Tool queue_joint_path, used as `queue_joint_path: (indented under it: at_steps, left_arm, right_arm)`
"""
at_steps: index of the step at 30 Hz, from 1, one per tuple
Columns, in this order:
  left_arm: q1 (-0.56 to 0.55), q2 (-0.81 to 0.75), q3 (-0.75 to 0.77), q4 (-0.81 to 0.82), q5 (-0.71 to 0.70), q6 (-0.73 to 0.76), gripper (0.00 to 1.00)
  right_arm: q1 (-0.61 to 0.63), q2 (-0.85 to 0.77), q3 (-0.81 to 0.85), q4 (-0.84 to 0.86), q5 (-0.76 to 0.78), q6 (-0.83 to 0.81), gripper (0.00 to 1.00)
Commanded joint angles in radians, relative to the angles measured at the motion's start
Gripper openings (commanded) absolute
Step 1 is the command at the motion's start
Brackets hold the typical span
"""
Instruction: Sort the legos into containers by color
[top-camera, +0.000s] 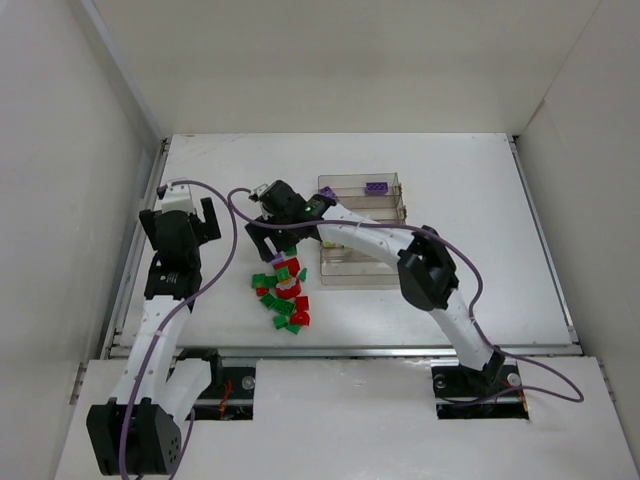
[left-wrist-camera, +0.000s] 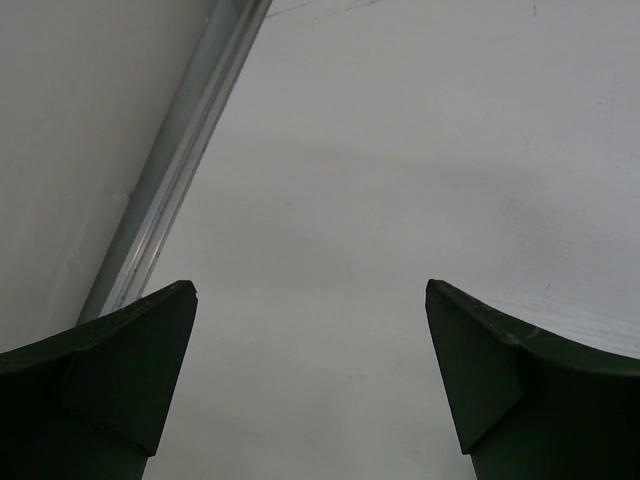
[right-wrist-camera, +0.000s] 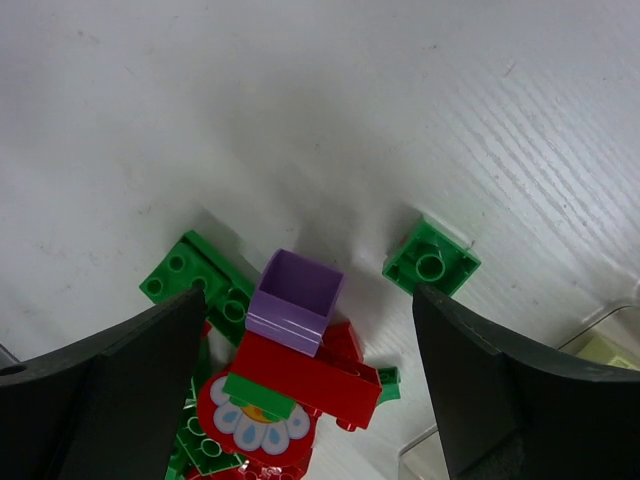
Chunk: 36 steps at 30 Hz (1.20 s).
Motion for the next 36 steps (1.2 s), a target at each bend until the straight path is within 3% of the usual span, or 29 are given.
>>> queue_joint_path:
  at_steps: [1,11,17,23,31,36]
  left_arm:
    - [0.002,-0.022,-0.029,0.054,0.087,0.022,0.97]
    - [0.002,-0.022,-0.039,0.086,0.131,0.035,0.97]
    - [0.011,-0.042,-0.057,0.077,0.131,0.021,0.97]
    - [0.011,-0.053,-0.066,0.065,0.122,0.012,0.97]
    - [0.011,-0.062,-0.075,0.068,0.133,0.012,0.97]
    - [0.011,-0.062,-0.075,0.077,0.142,0.012,0.97]
  right_arm:
    - [0.016,-0.040,-0.017,-0.007,0.050,0.006,0.89]
    - [0.026,-0.047,-0.067,0.034,-0.013,0.006,0.92]
    - [0.026,0.051,0.057,0.004,-0.051,0.006,0.78]
    - [0.026,0.026,-0.001,0.046,-0.060,-0.003,0.70]
    - [0.026,0.040,0.015,0.015,-0.071,-0.003,0.70]
    - [0.035,0.058,0.015,-0.005,-0.053,-0.003,0.60]
